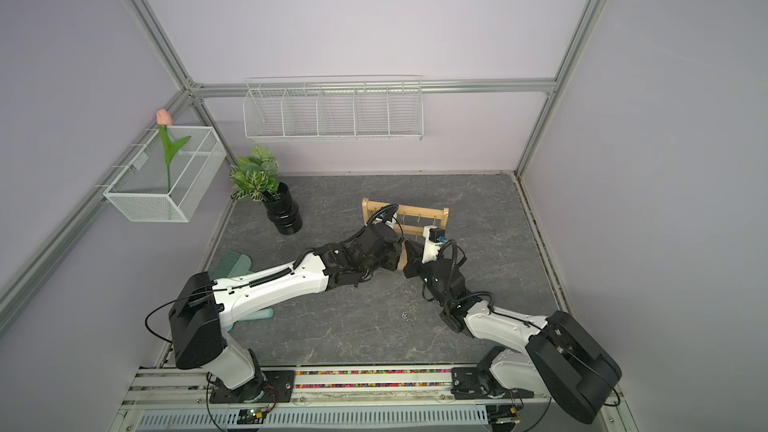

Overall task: Hang the necklace on the jewelry display stand
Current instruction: Hang the necklace on the stand.

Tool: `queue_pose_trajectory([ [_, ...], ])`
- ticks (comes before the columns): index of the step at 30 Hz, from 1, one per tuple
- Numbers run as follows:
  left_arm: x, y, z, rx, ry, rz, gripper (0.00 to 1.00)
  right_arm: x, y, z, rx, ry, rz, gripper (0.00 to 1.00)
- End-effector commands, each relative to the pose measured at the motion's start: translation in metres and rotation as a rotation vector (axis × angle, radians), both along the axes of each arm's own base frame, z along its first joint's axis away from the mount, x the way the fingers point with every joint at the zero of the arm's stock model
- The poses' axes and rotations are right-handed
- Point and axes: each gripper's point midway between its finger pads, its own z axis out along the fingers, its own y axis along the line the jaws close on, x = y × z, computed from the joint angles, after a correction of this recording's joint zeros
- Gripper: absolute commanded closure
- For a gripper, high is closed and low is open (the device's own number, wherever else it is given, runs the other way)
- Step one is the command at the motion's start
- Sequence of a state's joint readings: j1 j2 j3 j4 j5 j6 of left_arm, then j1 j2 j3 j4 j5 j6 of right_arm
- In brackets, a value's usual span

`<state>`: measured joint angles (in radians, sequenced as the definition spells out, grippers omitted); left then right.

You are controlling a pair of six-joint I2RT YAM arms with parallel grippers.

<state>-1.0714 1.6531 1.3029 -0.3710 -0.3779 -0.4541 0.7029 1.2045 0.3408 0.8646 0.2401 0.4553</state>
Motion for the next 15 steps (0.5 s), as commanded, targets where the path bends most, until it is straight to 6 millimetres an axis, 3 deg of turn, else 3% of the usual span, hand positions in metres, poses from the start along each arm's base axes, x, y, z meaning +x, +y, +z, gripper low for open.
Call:
queue_pose_trajectory([
  [1,0.002,0.016,-0.010,0.022,0.021,0.062,0.96,-0.002,-0.005,0.001,-0.026,-0.010,-0.021,0.93],
  [9,0.000,0.023,-0.011,0.008,0.024,0.089,0.93,-0.004,-0.001,0.006,-0.020,-0.017,-0.009,0.93],
  [15,0.002,0.024,-0.016,0.012,0.022,0.102,0.92,-0.006,0.004,0.023,-0.017,-0.050,0.007,0.93],
])
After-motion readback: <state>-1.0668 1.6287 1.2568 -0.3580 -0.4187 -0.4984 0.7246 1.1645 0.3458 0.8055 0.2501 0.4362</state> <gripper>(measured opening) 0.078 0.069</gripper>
